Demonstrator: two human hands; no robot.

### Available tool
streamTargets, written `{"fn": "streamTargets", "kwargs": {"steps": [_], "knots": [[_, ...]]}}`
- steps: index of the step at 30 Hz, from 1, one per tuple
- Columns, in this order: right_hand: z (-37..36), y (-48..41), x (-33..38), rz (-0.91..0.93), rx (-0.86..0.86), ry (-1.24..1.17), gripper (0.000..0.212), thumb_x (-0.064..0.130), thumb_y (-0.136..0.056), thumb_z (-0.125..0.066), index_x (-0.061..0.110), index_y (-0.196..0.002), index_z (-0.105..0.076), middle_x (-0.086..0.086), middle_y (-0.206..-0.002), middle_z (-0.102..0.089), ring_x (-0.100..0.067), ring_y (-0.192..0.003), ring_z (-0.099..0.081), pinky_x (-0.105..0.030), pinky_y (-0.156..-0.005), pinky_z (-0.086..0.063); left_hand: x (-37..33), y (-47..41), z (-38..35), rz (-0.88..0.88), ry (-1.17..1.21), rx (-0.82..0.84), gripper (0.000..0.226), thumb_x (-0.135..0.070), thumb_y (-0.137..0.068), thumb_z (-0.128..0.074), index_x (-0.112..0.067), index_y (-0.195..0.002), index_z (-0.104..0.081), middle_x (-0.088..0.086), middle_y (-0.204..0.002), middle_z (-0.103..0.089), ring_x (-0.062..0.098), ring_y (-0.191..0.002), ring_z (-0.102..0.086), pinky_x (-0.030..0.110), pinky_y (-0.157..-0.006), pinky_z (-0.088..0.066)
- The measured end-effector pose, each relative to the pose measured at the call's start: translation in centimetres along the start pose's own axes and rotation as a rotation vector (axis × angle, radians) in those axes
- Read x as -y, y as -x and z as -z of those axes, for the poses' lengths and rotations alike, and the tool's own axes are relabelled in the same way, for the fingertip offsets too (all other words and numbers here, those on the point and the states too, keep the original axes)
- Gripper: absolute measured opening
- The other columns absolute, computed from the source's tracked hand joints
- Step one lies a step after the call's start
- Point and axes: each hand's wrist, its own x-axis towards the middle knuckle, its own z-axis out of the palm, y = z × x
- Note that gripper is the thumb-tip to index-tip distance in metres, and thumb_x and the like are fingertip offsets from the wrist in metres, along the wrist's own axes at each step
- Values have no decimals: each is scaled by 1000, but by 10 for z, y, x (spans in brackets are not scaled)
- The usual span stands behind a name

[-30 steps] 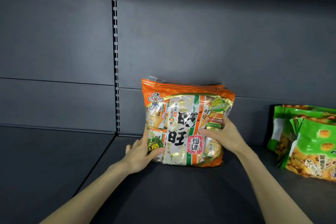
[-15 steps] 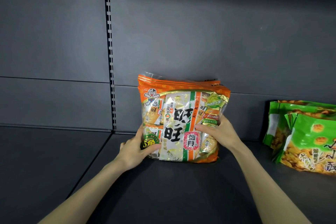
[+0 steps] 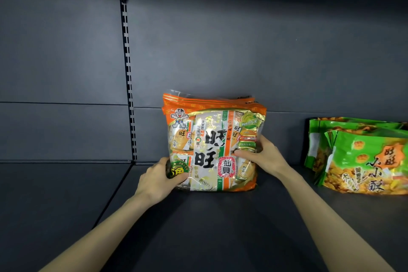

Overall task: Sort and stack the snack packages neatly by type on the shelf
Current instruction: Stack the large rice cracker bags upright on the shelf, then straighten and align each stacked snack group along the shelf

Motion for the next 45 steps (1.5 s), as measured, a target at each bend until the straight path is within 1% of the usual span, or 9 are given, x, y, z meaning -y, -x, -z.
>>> {"fn": "streamTargets", "kwargs": {"steps": [3, 7, 10, 13, 21, 27, 35, 42, 45], "knots": [[8, 9, -2, -13, -26, 95, 52, 31, -77, -76, 16, -121, -53, 4, -114, -63, -10, -99, -59, -16, -71, -46, 1, 9, 3, 29, 31, -32, 54, -52, -80, -65, -19, -121, -54, -2, -117, -65, 18, -107, -60, 32, -89, -49], [21, 19, -6, -26, -24, 278, 57, 36, -79, -74, 12, -127, -54, -4, -126, -60, -18, -114, -55, -26, -88, -44, -4, 27, 11, 14, -181, -127, 31, -47, -86, -60, -19, -100, -60, -2, -98, -64, 21, -91, -60, 31, -78, -50], [35, 26, -4, -14, -7, 404, 62, 35, -81, -72, 9, -133, -50, -7, -135, -54, -22, -124, -51, -30, -99, -41, -16, 39, 17, -78, -318, -215, 26, -41, -89, -55, -16, -87, -58, 1, -94, -63, 24, -85, -60, 33, -74, -49], [55, 33, 1, 0, -10, 463, 58, 32, -83, -71, 10, -133, -51, -8, -136, -53, -24, -124, -51, -34, -103, -41, -43, 49, 17, -200, -329, -212, 25, -41, -90, -53, -17, -91, -58, 2, -98, -64, 26, -86, -62, 34, -73, -50], [152, 64, 10, 140, -65, 707, 50, 32, -84, -69, 10, -127, -56, -10, -129, -57, -26, -120, -51, -30, -95, -39, -155, 63, -28, -383, -288, -125, 40, -44, -90, -54, -18, -121, -55, 4, -123, -60, 25, -111, -57, 39, -91, -48], [241, 95, -23, 206, -72, 768, 45, 33, -85, -67, 13, -124, -58, -10, -133, -54, -26, -118, -53, -29, -94, -40, -229, 87, -108, -373, -203, -92, 41, -44, -89, -55, -20, -123, -52, 3, -120, -58, 22, -111, -56, 34, -92, -46], [325, 103, -75, 116, -85, 743, 51, 32, -84, -69, 13, -129, -55, -10, -138, -50, -25, -124, -49, -30, -98, -39, -285, 84, -176, -283, -110, -4, 60, -51, -83, -61, -19, -131, -44, 3, -132, -53, 22, -120, -52, 39, -98, -45], [356, 77, -108, 25, -182, 690, 86, 42, -76, -75, 15, -145, -32, -9, -148, -31, -32, -137, -26, -43, -112, -28, -308, 44, -208, -206, 80, 122, 98, -54, -68, -75, -14, -143, -26, 7, -148, -36, 23, -131, -43, 41, -105, -40], [363, 61, -120, -13, -205, 632, 101, 47, -70, -77, 15, -149, -22, -8, -152, -25, -32, -140, -20, -45, -114, -24, -313, 22, -219, -170, 119, 183, 102, -50, -67, -78, -11, -143, -23, 6, -148, -34, 22, -133, -38, 36, -105, -36]]}}
